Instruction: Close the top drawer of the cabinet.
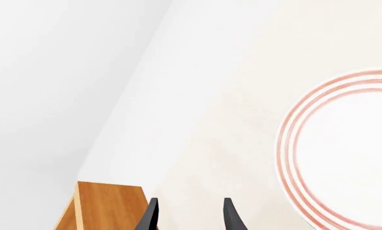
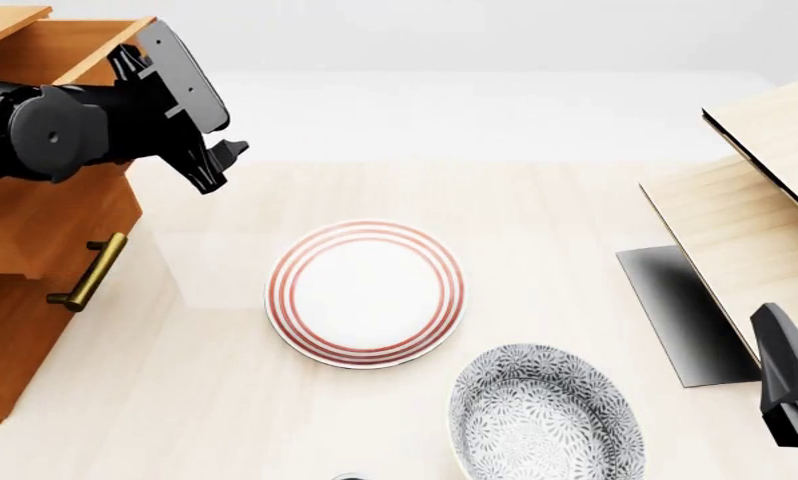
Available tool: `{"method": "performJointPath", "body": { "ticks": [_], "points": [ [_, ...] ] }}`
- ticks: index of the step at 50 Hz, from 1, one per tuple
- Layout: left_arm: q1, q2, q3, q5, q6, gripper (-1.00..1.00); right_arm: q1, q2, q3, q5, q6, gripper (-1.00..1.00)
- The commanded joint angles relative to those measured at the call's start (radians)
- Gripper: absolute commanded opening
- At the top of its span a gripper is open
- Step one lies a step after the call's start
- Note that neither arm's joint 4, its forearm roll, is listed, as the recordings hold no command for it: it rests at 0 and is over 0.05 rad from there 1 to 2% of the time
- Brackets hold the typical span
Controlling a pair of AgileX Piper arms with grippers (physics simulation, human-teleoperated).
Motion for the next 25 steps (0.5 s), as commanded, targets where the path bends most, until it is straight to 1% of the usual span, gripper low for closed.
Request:
{"method": "performJointPath", "body": {
  "ticks": [1,7,13,18,25],
  "points": [
    [0.087,-0.027,0.063,-0.015,0.016,1.00,0.000,-0.001,0.000,0.001,0.000,1.00],
    [0.119,-0.050,0.078,-0.010,0.017,1.00,0.000,-0.001,0.000,0.001,0.000,1.00],
    [0.151,-0.060,0.091,-0.012,0.032,1.00,0.000,-0.001,0.000,0.001,0.000,1.00],
    [0.187,-0.066,0.084,-0.014,0.029,1.00,0.000,-0.001,0.000,0.001,0.000,1.00],
    [0.243,-0.120,0.089,0.015,0.032,1.00,0.000,-0.001,0.000,0.001,0.000,1.00]
  ]
}}
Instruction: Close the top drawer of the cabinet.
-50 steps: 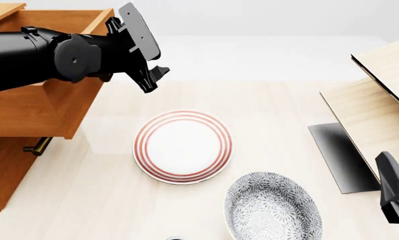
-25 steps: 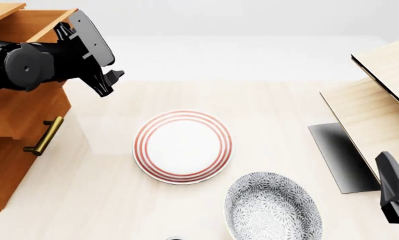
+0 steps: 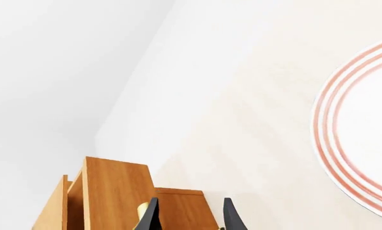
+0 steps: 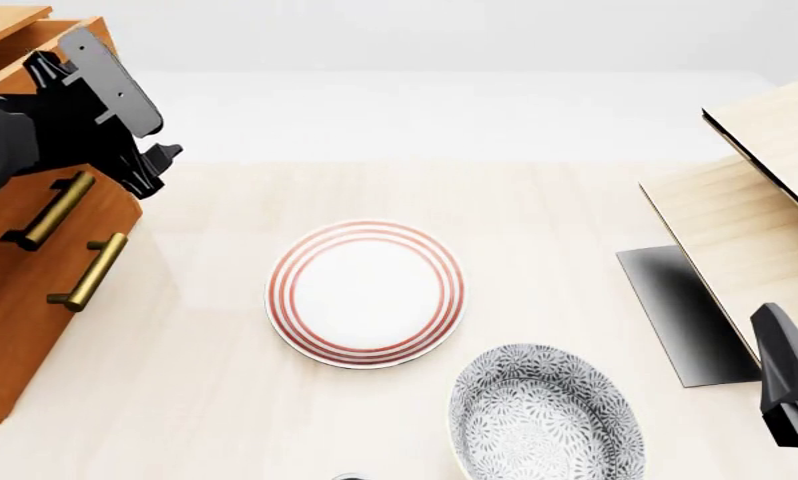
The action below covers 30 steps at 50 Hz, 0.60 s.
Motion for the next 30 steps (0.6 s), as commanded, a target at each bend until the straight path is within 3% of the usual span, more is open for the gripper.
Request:
{"method": "performJointPath", "body": {
  "ticks": [1,17,30],
  "points": [
    [0.100,-0.062,0.022,0.025,0.012,1.00,0.000,0.000,0.000,0.000,0.000,1.00],
    [0.253,-0.107,0.083,-0.002,0.032,1.00,0.000,0.000,0.000,0.000,0.000,1.00],
    [0.410,-0.086,0.109,-0.050,0.091,1.00,0.000,0.000,0.000,0.000,0.000,1.00]
  ]
}}
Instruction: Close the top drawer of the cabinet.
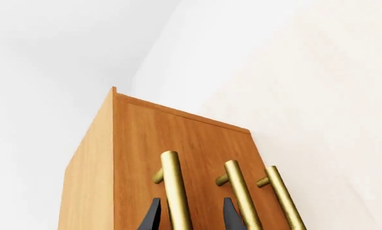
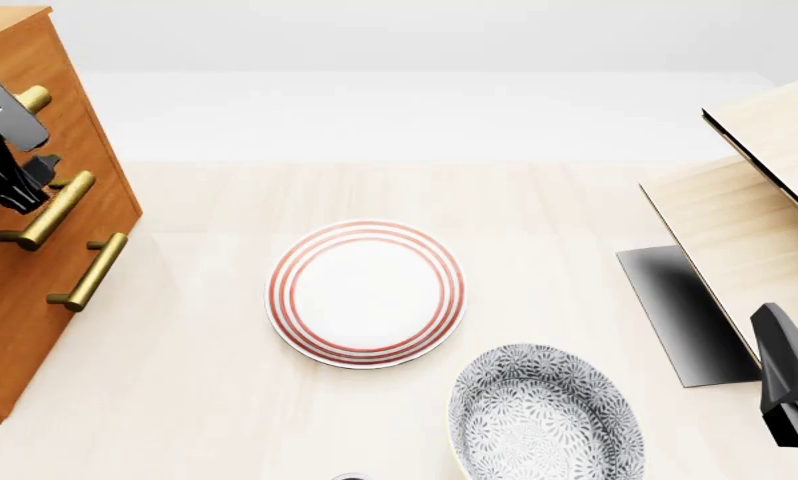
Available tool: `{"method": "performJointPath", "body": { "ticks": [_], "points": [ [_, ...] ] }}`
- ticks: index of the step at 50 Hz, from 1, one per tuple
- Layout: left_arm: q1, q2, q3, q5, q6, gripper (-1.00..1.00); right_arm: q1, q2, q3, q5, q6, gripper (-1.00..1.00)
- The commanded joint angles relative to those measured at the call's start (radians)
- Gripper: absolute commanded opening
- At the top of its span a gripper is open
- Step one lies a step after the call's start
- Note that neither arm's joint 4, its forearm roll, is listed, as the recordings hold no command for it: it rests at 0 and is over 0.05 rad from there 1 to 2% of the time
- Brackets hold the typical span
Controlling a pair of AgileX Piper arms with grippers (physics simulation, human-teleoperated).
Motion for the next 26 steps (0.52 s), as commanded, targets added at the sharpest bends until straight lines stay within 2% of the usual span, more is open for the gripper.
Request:
{"method": "performJointPath", "body": {
  "ticks": [1,18,22,24,26],
  "points": [
    [0.122,0.000,0.029,-0.027,0.032,1.00,0.000,0.000,0.000,0.000,0.000,1.00],
    [0.131,0.006,0.039,-0.043,0.047,1.00,0.000,0.000,0.000,0.000,0.000,1.00],
    [0.093,-0.009,0.039,-0.035,0.021,1.00,0.000,0.000,0.000,0.000,0.000,1.00],
    [0.043,-0.036,0.037,-0.024,-0.020,1.00,0.000,0.000,0.000,0.000,0.000,1.00],
    [-0.043,-0.085,0.032,-0.002,-0.097,1.00,0.000,0.000,0.000,0.000,0.000,1.00]
  ]
}}
